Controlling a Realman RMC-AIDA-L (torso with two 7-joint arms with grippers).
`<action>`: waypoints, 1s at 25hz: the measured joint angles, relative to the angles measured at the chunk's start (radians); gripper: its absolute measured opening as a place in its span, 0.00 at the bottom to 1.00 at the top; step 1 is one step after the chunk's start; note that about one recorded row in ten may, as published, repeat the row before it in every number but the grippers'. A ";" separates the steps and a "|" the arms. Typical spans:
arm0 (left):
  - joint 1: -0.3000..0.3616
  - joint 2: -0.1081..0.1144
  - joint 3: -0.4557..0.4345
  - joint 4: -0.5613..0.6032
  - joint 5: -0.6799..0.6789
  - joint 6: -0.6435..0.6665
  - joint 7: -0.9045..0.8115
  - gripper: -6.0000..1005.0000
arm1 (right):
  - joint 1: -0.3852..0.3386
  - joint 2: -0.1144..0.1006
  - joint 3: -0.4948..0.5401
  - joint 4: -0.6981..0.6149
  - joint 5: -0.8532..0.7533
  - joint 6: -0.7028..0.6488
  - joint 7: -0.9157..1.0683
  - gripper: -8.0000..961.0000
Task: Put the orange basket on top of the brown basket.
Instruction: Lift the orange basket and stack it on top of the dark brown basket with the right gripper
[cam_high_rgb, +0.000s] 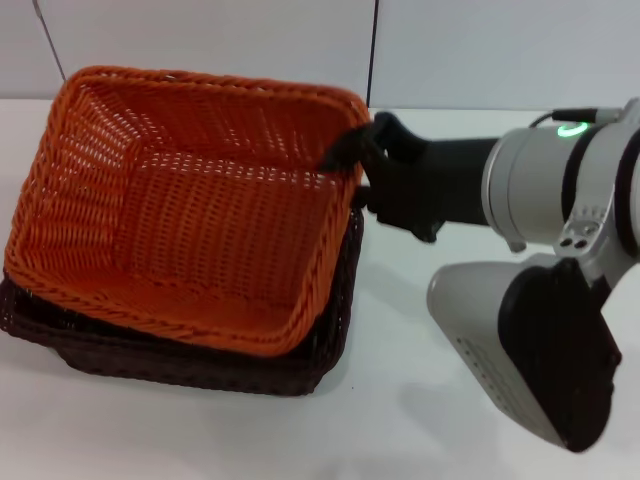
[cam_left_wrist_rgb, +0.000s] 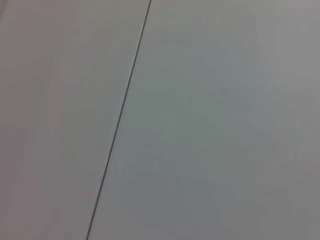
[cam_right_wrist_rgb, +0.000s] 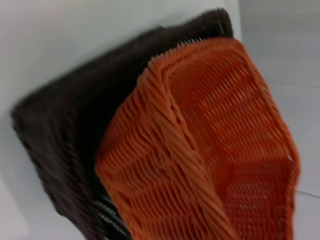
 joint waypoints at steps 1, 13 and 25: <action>0.000 0.001 0.000 0.000 0.000 0.000 0.000 0.41 | 0.000 0.000 -0.005 0.000 -0.014 -0.022 0.001 0.41; 0.006 0.002 0.000 0.002 -0.010 -0.001 0.003 0.41 | -0.041 0.002 -0.147 0.000 -0.222 -0.092 0.115 0.41; 0.003 0.010 0.000 -0.005 -0.011 -0.005 0.005 0.41 | -0.070 0.001 -0.130 -0.010 -0.230 -0.144 0.175 0.41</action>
